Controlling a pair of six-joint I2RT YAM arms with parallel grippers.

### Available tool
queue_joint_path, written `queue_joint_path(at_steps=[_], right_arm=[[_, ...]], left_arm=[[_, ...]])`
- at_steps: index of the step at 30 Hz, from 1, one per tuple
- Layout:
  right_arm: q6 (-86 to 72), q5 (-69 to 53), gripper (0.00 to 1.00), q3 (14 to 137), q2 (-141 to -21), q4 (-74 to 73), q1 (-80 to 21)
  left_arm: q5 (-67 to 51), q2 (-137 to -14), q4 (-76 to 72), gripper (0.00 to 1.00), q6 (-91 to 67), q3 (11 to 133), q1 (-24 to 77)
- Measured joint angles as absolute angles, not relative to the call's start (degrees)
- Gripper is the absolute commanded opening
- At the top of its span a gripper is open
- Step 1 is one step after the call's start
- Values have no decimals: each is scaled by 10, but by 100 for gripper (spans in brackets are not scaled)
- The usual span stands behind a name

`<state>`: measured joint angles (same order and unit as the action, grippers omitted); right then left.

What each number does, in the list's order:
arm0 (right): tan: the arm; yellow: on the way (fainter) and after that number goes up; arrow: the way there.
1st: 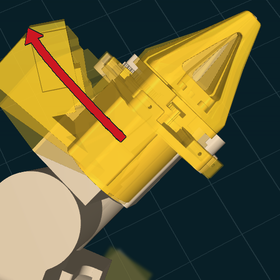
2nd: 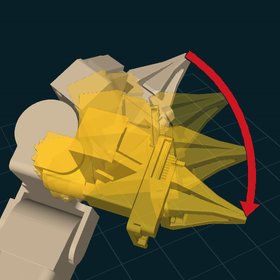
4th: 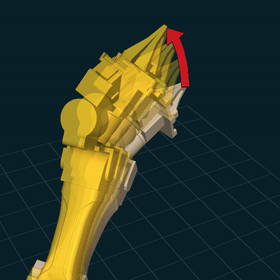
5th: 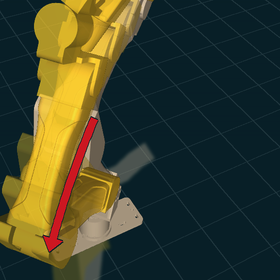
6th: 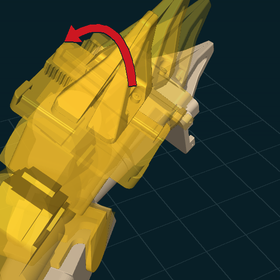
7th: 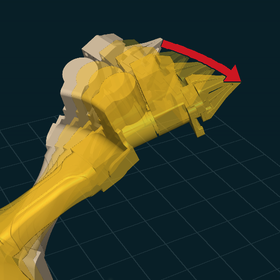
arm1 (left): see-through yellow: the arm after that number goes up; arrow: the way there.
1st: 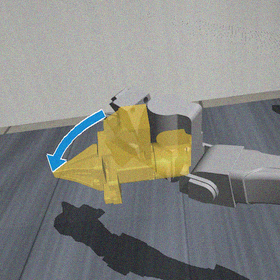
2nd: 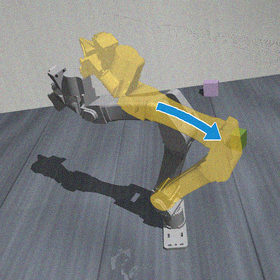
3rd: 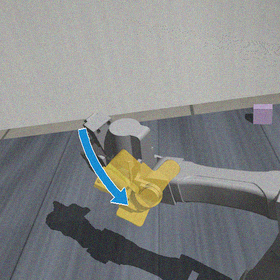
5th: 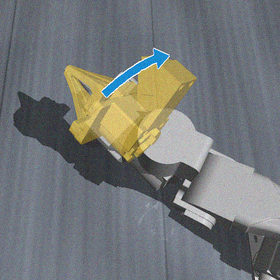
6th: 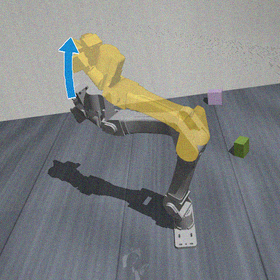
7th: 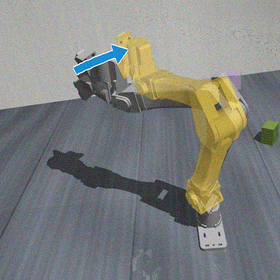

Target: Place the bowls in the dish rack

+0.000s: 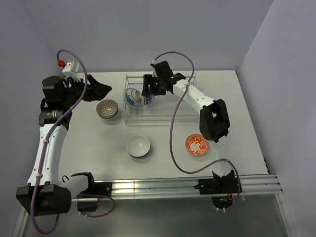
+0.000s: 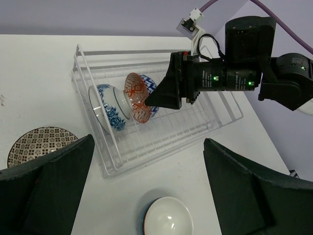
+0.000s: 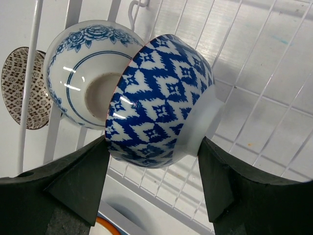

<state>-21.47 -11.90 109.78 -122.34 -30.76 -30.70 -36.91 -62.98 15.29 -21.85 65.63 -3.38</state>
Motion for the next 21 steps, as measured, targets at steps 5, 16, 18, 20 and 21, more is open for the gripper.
queue_joint_path(at_steps=[5,16,18,20,21], right_arm=[[-211,-115,14,1110,-1231,-314,-310],[-206,-114,76,1119,-1233,-331,-316],[-206,-115,79,1122,-1233,-335,-316],[-205,-118,80,1122,-1233,-336,-316],[-205,-119,80,1122,-1233,-336,-317]], left_arm=[[-375,-627,153,99,-218,651,-37],[-384,-627,153,99,-218,649,-43],[-386,-627,153,99,-218,649,-43],[-388,-626,153,99,-217,648,-44],[-388,-625,153,100,-217,648,-44]])
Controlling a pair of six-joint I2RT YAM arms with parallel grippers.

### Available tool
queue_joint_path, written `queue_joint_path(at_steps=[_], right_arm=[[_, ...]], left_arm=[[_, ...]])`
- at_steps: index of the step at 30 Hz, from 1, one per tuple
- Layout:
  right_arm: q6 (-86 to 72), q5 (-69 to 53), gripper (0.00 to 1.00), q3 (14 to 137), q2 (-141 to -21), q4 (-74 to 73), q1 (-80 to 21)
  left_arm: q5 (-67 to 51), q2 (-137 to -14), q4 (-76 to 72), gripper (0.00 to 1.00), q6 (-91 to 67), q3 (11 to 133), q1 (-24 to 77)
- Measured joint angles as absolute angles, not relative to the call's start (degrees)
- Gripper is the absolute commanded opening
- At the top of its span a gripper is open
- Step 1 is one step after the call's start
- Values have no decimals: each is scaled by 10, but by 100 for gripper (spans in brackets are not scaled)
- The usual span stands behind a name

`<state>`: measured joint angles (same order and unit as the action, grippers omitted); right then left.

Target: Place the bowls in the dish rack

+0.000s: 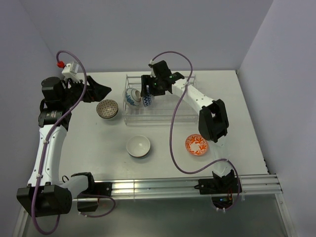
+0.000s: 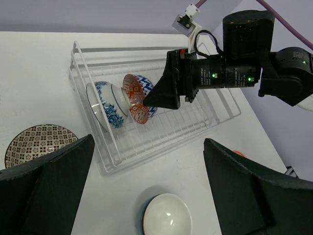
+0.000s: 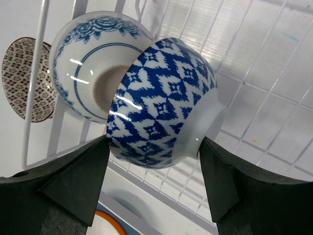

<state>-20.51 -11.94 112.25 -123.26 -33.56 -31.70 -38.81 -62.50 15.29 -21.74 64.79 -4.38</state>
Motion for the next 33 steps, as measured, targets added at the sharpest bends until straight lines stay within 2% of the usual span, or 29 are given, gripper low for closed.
queue_joint_path(at_steps=[12,19,23,27,33], right_arm=[[-206,-141,86,1135,-1239,-334,-325],[-205,-147,99,1139,-1241,-335,-325],[-196,-149,100,1140,-1231,-336,-325],[-183,-160,100,1134,-1190,-338,-322],[-165,-189,100,1068,-1048,-335,-298]], left_arm=[[-392,-623,153,99,-217,644,-47],[-399,-617,153,99,-209,640,-48],[-409,-612,154,99,-190,640,-48],[-429,-607,154,99,-162,640,-49],[-463,-616,176,100,-91,643,-32]])
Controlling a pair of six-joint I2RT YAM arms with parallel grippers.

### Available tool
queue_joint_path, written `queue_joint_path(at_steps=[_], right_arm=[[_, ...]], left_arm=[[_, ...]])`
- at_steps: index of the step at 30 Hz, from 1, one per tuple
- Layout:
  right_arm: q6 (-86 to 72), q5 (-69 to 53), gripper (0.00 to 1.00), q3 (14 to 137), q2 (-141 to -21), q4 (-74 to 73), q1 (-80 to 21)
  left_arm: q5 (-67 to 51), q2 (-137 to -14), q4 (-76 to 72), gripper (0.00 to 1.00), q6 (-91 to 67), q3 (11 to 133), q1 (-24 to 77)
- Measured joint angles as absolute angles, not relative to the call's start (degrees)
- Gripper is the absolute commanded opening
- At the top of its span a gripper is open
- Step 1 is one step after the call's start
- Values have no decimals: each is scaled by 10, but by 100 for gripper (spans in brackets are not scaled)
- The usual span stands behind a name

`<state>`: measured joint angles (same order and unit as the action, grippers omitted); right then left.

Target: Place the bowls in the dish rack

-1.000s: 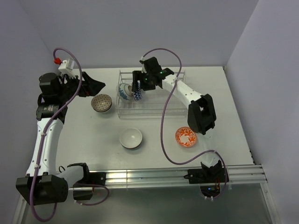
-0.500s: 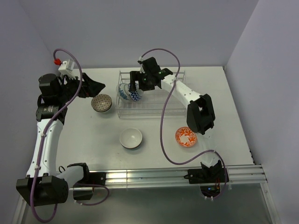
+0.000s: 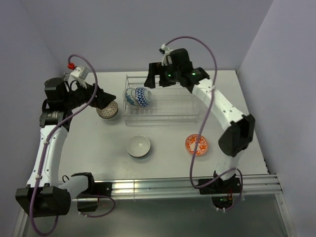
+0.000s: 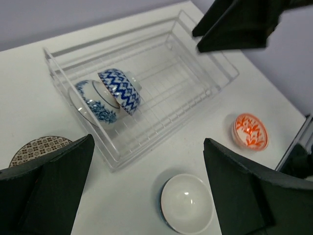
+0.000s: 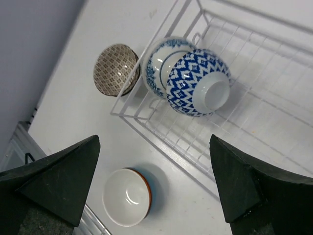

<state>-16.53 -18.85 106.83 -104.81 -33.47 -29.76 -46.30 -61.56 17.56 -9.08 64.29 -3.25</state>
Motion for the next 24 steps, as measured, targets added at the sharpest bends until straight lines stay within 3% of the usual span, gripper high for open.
queue_joint_path(at_steps=[5,9,17,24], right_arm=[[-152,-234,100,990,-920,-336,-220],[-136,-265,100,941,-862,-348,-131],[-109,-306,100,831,-802,-401,-22],[-105,-360,100,815,-769,-422,57]], left_arm=[[-451,-653,192,99,-13,645,82],[-432,-688,178,93,43,642,219],[-388,-842,158,85,174,666,422],[-382,-938,179,80,307,725,527]])
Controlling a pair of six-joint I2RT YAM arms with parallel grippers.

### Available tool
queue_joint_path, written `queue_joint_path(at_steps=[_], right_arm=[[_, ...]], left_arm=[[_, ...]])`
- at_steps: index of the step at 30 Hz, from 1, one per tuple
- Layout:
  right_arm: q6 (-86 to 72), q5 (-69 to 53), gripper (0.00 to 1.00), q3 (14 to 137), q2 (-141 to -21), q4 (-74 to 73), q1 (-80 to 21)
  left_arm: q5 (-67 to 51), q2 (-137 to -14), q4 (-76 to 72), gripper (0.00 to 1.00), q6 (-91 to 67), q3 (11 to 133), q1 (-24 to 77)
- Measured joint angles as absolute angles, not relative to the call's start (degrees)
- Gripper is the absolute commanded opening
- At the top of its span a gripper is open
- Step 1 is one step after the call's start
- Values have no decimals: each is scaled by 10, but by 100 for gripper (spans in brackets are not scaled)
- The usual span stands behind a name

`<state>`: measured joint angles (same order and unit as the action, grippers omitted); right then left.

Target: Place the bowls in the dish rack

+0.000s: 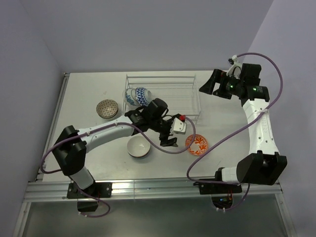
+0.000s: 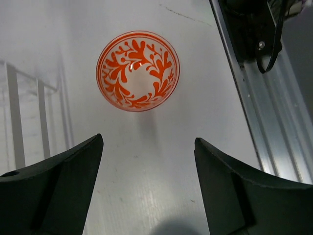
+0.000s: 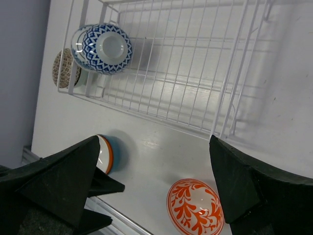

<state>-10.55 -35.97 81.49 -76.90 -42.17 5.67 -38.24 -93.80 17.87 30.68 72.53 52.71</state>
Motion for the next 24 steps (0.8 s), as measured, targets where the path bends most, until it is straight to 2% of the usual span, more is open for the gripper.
queue_joint_path(at_steps=[8,18,22,24], right_arm=[[-102,-412,100,782,-766,-445,144],[-91,-433,100,771,-760,-463,155],[-76,-434,100,755,-742,-481,159],[-69,-441,100,755,-739,-495,162]], left_arm=[[-380,-1016,162,76,458,742,573],[-353,-1080,135,75,582,744,620],[-343,-1106,123,73,610,752,632],[-336,-1116,116,68,623,753,637]])
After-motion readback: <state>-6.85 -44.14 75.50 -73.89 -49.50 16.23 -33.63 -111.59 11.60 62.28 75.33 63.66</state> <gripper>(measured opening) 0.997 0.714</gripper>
